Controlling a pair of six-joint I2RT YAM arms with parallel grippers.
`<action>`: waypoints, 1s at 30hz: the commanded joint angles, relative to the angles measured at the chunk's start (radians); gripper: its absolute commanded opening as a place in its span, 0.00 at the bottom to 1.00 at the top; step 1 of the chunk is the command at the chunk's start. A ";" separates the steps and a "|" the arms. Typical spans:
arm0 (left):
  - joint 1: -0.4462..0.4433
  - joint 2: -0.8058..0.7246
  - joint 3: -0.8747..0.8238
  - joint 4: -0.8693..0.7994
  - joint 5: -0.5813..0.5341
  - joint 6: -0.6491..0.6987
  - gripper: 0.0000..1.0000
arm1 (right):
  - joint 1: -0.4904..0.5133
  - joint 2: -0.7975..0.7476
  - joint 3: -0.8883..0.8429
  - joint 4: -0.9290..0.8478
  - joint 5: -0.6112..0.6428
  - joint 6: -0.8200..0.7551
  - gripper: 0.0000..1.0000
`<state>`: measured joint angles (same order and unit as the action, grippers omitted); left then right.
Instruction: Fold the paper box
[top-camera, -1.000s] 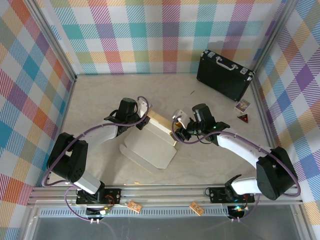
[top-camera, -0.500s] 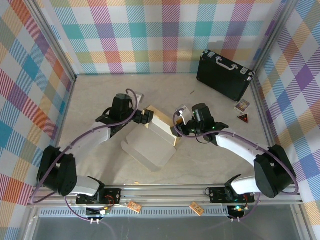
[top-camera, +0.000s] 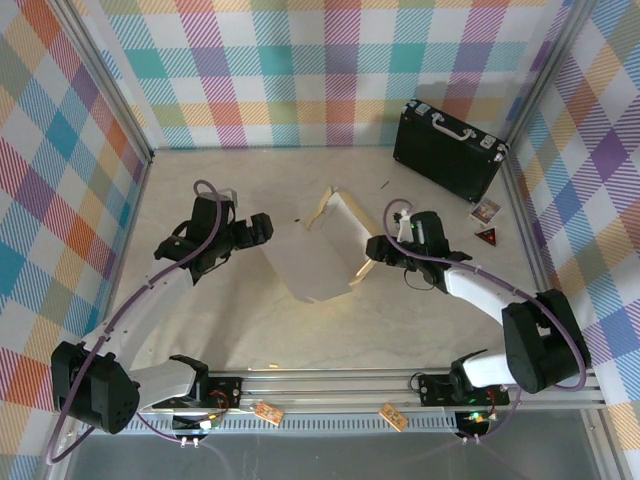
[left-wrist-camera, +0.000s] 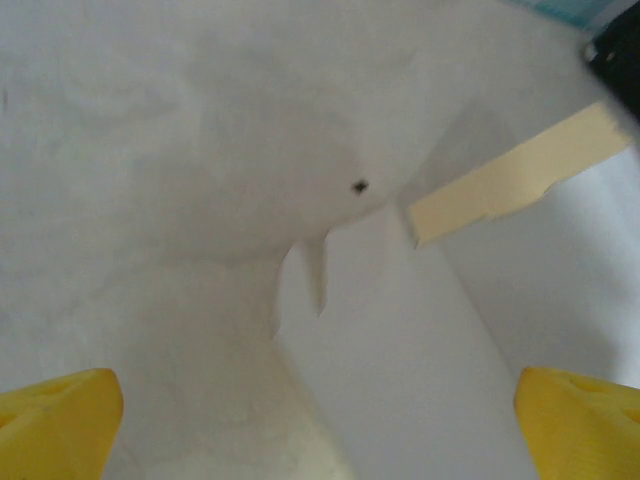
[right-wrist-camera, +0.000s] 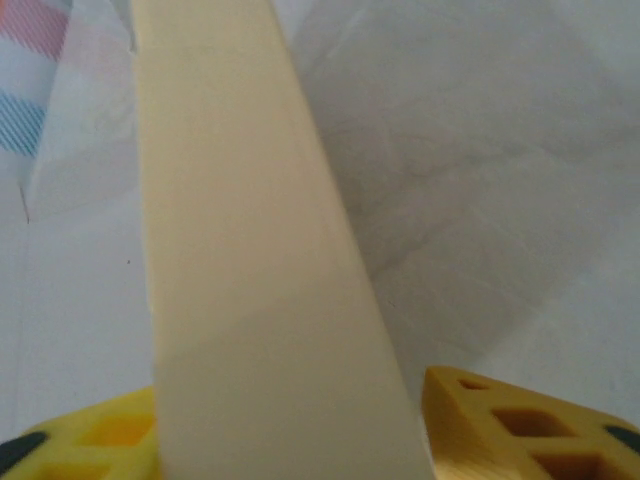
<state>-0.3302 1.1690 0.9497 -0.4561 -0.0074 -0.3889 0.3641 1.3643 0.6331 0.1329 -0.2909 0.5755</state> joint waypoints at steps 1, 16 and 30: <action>0.010 -0.047 -0.012 -0.107 0.061 -0.059 1.00 | 0.000 -0.010 -0.095 0.223 -0.165 0.336 0.61; 0.011 -0.186 -0.035 -0.182 0.098 -0.053 1.00 | 0.232 -0.315 -0.190 -0.177 -0.075 0.206 0.96; 0.013 -0.165 -0.221 -0.110 -0.062 -0.188 0.99 | 0.252 -0.083 0.414 -0.610 0.093 -0.252 0.88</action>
<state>-0.3283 1.0077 0.7536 -0.5907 0.0044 -0.5301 0.5968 1.1660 0.9176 -0.3687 -0.2054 0.4206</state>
